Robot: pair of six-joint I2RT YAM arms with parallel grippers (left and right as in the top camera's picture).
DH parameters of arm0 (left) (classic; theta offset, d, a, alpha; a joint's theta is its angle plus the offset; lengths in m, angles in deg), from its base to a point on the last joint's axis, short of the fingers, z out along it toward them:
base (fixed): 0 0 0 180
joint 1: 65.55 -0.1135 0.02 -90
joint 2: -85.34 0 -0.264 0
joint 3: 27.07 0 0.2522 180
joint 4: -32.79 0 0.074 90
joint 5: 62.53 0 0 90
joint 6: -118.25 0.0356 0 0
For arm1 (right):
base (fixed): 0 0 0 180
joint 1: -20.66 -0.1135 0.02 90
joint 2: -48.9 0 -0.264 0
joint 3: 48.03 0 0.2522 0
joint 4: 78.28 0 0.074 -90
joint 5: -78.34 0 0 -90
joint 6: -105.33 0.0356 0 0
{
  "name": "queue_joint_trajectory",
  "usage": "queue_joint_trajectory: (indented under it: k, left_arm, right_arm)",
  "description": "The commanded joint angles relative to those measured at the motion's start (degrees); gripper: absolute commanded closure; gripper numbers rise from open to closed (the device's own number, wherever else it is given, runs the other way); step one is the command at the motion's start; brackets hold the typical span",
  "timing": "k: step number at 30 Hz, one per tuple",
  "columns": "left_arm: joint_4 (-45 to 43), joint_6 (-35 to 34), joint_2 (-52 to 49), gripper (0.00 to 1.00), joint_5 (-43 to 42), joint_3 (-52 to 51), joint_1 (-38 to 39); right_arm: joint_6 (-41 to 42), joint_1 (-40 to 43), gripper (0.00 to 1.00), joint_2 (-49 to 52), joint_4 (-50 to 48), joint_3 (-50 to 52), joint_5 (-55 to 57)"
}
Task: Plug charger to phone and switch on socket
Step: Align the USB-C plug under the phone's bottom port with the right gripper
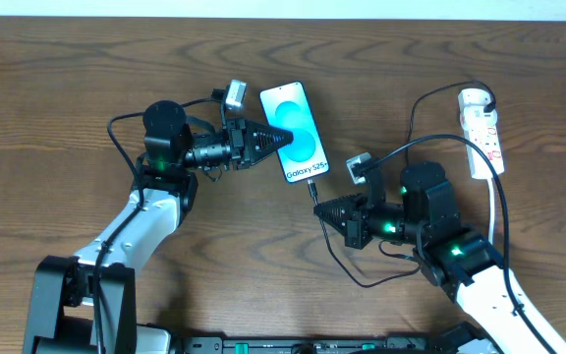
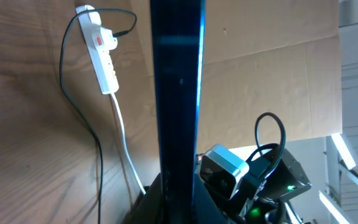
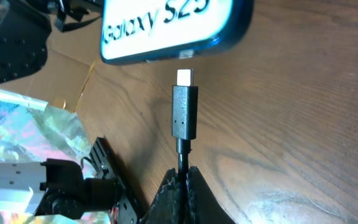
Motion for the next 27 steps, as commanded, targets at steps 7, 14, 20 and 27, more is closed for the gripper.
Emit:
queue_joint_trajectory:
  k: [7,14,20,27]
  left_arm:
    - [-0.7,2.8,0.1,0.93,2.2,1.5,0.0]
    - [-0.8,1.5,0.1,0.93,0.6,1.5,0.0]
    - [-0.8,1.5,0.1,0.92,-1.0,1.5,0.0]
    - [-0.8,2.0,0.1,0.92,-1.0,1.4,0.0]
  right_arm:
    - [-5.7,-6.0,0.99,-1.1,9.7,-7.5,9.1]
    - [-5.6,-7.3,0.99,-1.1,8.7,-7.8,11.8]
    - [-5.2,-7.3,0.99,-1.1,8.8,-7.8,14.3]
    - [-5.1,-7.3,0.99,-1.1,8.6,-7.8,14.3]
